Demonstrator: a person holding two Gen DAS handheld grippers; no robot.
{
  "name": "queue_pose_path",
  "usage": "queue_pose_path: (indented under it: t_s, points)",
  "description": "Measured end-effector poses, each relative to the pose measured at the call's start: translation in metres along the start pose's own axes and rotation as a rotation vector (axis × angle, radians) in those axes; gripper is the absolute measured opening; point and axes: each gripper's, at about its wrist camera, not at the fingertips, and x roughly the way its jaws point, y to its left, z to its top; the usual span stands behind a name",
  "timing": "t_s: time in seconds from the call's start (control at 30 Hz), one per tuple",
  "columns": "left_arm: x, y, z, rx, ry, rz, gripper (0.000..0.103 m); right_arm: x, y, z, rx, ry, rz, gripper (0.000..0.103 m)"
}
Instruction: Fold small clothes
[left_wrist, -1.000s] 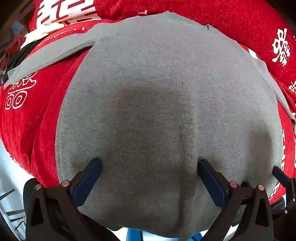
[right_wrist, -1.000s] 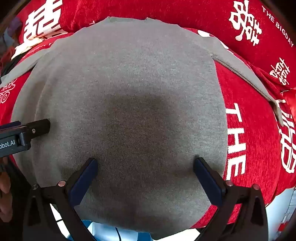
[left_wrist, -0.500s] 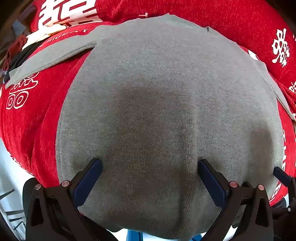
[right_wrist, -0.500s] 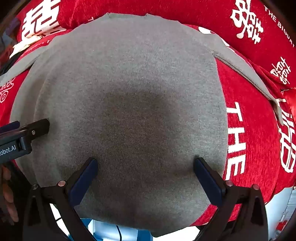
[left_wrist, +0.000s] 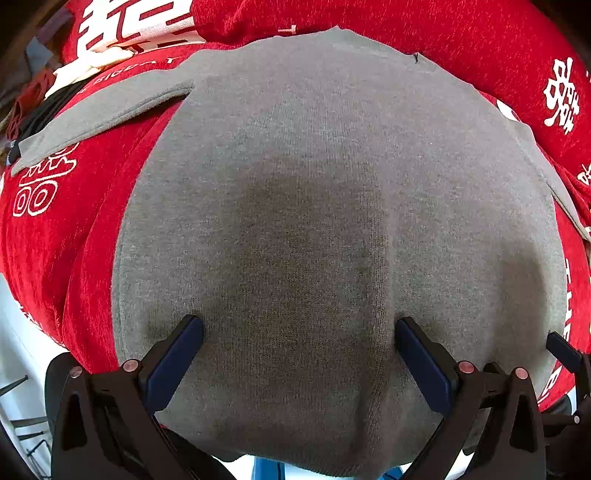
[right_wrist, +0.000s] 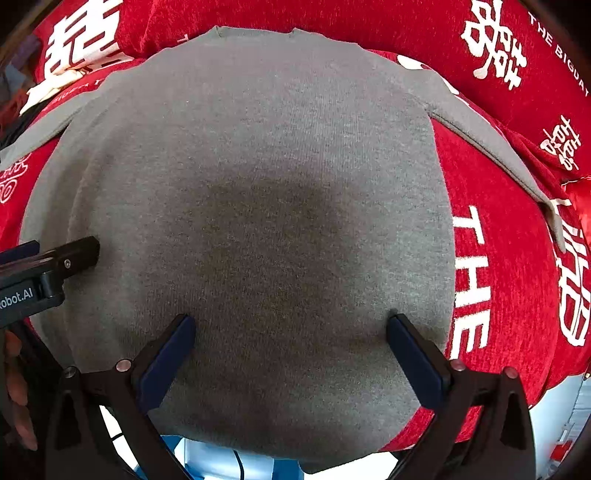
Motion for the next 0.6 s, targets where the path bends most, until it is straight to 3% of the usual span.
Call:
queue_pose_path:
  t_s: [0.43, 0.6]
  points:
    - [0.003, -0.004, 0.002, -0.008, 0.007, 0.012, 0.103, 0.004, 0.009, -0.006, 0.017, -0.003, -0.01, 0.103]
    - [0.001, -0.004, -0.004, -0.004, -0.014, 0.012, 0.103, 0.002, 0.013, -0.008, 0.0, -0.041, -0.003, 0.103]
